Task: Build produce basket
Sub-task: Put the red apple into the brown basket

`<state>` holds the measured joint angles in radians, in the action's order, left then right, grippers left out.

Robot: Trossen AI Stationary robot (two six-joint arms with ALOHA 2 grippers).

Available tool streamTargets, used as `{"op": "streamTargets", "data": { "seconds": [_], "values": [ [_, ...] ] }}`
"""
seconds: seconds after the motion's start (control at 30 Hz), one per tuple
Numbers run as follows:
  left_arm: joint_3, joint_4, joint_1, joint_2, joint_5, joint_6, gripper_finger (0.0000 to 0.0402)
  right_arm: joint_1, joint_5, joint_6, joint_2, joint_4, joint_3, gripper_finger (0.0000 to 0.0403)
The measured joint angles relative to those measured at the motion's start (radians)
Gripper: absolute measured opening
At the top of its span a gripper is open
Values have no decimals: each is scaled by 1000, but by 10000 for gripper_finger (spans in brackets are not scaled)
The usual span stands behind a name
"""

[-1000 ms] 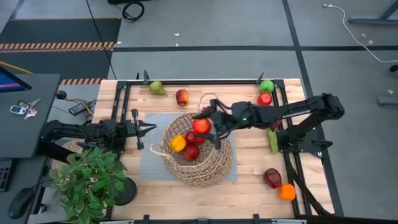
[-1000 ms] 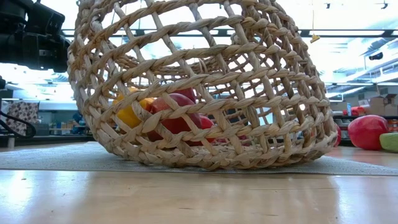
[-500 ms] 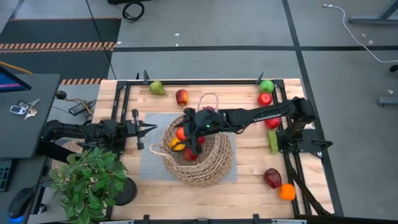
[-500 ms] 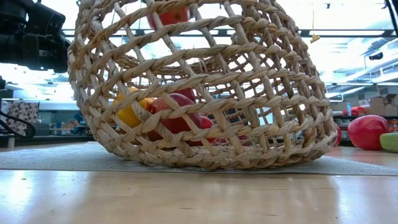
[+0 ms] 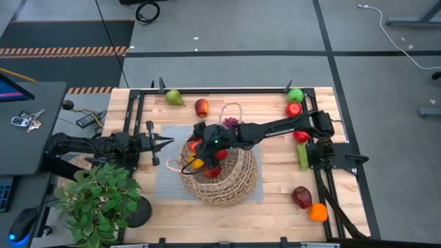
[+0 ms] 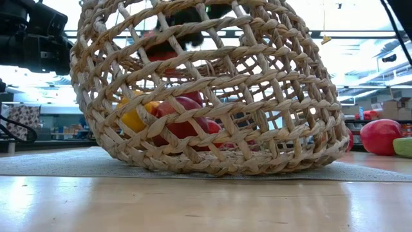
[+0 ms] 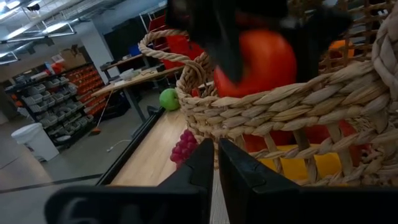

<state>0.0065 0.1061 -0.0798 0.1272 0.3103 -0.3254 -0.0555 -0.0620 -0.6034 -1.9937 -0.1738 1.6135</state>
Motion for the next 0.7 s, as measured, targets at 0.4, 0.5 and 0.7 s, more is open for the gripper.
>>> {"op": "streamTargets", "data": {
  "seconds": [0.4,0.5,0.7],
  "values": [
    [0,0,0,4,0,0,36,-4,123,61,-6,-174,-2,326],
    [0,1,0,4,0,0,34,-3,118,86,-7,-186,-2,341],
    [0,1,0,4,0,0,28,-4,115,81,-6,-186,0,384]
  ]
}}
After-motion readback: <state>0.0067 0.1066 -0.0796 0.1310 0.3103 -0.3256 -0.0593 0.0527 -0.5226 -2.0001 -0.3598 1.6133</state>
